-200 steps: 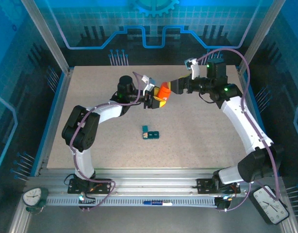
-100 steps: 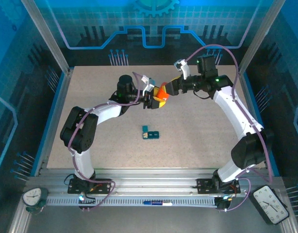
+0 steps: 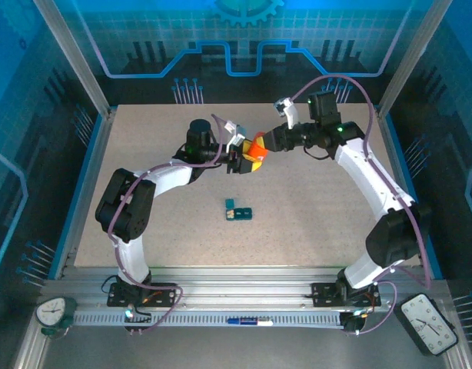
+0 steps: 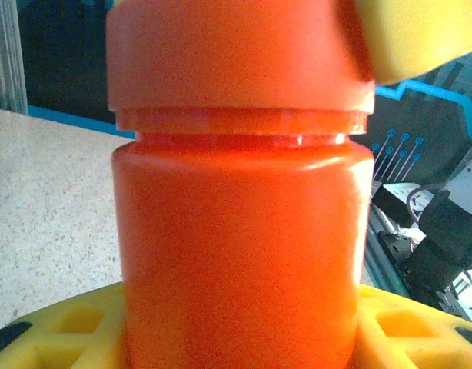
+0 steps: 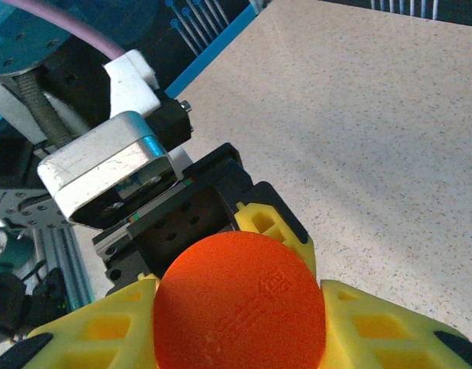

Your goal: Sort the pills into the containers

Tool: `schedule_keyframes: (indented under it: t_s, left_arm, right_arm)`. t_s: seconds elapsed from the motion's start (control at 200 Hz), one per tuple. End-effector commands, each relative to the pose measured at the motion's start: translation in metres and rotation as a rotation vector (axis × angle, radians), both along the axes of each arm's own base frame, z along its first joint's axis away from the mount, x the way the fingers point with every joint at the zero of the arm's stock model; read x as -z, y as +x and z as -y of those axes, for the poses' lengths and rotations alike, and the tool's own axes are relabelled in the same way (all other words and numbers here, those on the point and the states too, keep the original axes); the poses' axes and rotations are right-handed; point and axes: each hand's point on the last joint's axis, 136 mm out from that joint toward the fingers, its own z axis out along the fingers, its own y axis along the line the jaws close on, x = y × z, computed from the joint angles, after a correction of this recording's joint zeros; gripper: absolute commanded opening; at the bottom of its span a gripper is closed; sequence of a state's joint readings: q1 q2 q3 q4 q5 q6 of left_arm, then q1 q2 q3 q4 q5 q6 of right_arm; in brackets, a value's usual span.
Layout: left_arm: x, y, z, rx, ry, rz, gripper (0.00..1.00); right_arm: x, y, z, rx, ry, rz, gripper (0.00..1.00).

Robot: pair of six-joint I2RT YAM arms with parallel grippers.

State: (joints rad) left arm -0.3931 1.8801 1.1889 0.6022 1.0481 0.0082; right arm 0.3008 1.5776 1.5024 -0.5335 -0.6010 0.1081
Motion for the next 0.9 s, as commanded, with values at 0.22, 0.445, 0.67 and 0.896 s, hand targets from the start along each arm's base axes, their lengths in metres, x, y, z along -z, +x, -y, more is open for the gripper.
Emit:
schedule_keyframes:
  t_s: [0.22,0.445,0.67,0.896]
  left_arm:
    - [-0.034,-0.001,0.005,0.008,-0.042,0.143,0.0]
    - [-0.031,0.001,0.005,0.003,-0.035,0.144,0.0]
    - [-0.026,-0.001,0.004,0.007,-0.026,0.137,0.0]
    - [-0.019,-0.004,0.002,0.007,0.013,0.145,0.0]
  right_arm:
    - [0.05,-0.012,-0.005,0.419,0.001,-0.198,0.31]
    - [0.052,-0.008,-0.014,0.425,0.042,-0.222,0.36]
    - [0.019,-0.004,-0.005,0.374,0.072,-0.158,0.72]
    - [-0.021,-0.008,0.016,0.324,0.057,-0.038,0.88]
